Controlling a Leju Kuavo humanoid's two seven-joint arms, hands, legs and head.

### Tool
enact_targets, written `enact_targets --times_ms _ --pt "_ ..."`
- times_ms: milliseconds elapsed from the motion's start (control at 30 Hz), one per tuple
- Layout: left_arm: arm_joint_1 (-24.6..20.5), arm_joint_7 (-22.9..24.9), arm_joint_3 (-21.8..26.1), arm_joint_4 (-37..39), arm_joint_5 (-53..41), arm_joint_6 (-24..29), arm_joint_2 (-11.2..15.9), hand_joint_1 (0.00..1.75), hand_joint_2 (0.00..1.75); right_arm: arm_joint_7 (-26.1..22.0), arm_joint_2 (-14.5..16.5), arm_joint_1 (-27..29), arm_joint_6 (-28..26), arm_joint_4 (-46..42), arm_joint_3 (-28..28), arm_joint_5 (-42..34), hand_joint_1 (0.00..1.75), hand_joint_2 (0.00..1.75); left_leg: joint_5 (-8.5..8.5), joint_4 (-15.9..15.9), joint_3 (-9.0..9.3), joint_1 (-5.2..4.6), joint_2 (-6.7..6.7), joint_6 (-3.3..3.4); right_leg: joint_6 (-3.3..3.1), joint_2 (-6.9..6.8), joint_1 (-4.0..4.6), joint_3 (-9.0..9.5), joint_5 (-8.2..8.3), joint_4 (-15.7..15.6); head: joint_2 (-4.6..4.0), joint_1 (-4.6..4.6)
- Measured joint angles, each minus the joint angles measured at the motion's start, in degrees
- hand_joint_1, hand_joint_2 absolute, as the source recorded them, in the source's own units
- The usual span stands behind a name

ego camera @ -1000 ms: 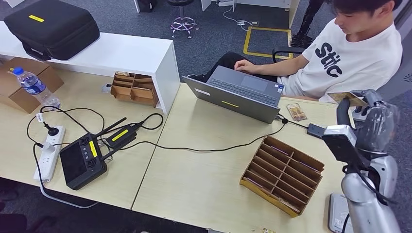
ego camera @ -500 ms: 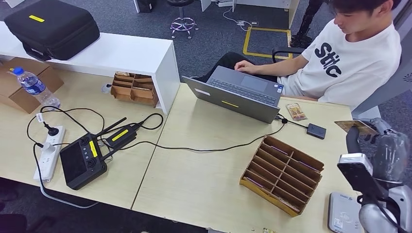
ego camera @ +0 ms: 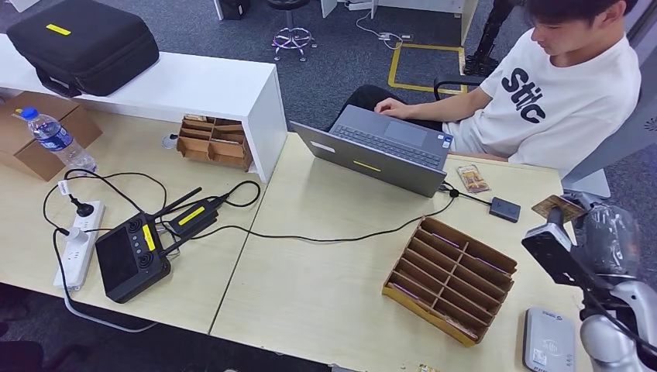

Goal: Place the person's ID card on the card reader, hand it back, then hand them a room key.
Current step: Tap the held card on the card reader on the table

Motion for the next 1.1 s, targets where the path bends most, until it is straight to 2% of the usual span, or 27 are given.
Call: enact_targets --times_ms 233,333,500,700,833,967,1100 --pt "0.02 0.31 0.20 0.00 0.40 0.02 0.04 0.00 1.75 6.55 -1.80 -2.35 -0.94 4.88 0.54 5.43 1.75 1.75 0.00 0.00 0.00 -0.01 0.00 0.00 0.00 0.00 -0.01 0.00 0.00 0.00 0.00 0.00" --pt "0.05 0.54 0.44 0.00 0.62 0.04 0.12 0.00 1.75 7.62 -2.63 -2.93 -0.40 6.27 0.73 5.82 1.75 1.75 0.00 0.01 0.00 -0.01 0.00 0.00 0.00 0.00 -0.01 0.00 0.00 0.00 0.00 0.00" --pt "0.10 0.64 0.72 0.00 0.94 0.04 0.36 0.00 1.75 3.35 -4.73 -3.98 3.46 7.78 0.70 -0.04 1.75 1.75 0.00 0.01 0.00 -0.01 -0.01 0.00 0.00 -0.01 -0.01 0.00 0.00 0.00 0.00 0.00" --pt "0.12 0.66 1.00 0.00 1.03 0.04 0.48 0.00 1.75 0.71 -6.61 -4.82 6.87 9.36 0.66 -4.04 1.75 1.75 0.00 0.01 0.00 0.00 -0.01 0.00 0.00 0.00 0.00 0.00 0.00 0.00 0.00 0.01" --pt "0.17 0.69 1.03 0.00 0.62 -0.28 0.81 0.00 1.75 -2.86 -8.15 -7.02 10.49 13.46 1.02 -6.61 1.75 1.75 0.00 0.01 -0.03 -0.01 0.00 0.00 0.01 0.00 -0.01 0.00 0.01 0.00 0.00 0.01" --pt "0.11 1.83 1.02 0.00 -0.53 -0.93 1.57 0.00 1.75 -3.58 -8.86 -11.13 8.06 19.67 3.39 -2.01 1.75 1.75 0.01 0.01 0.02 0.00 0.01 0.02 0.00 0.00 0.00 0.01 0.02 0.00 0.00 0.01" --pt "0.18 2.52 1.03 0.00 -0.82 -1.13 2.42 0.00 1.75 -3.02 -8.72 -11.69 5.20 21.56 5.44 -0.28 1.75 1.75 0.02 0.01 0.00 0.00 -0.09 0.02 0.00 -0.08 0.01 0.02 0.01 0.01 0.00 -0.01"
